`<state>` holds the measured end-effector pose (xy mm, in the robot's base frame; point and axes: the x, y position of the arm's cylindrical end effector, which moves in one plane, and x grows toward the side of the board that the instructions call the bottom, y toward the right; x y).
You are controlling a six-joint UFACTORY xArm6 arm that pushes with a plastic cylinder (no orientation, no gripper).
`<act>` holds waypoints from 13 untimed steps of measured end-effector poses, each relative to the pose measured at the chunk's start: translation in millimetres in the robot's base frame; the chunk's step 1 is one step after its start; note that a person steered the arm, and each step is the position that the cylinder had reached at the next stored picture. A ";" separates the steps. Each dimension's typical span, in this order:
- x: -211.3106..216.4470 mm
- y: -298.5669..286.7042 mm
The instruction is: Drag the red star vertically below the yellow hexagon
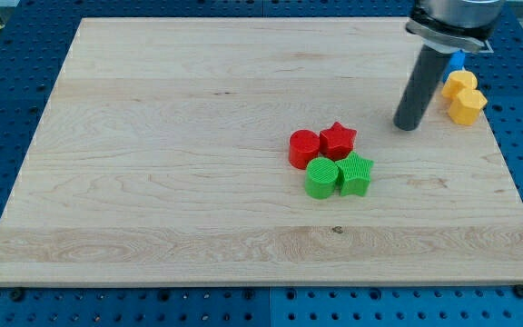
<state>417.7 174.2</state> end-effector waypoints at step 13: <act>48.5 -80.5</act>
<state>466.1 93.7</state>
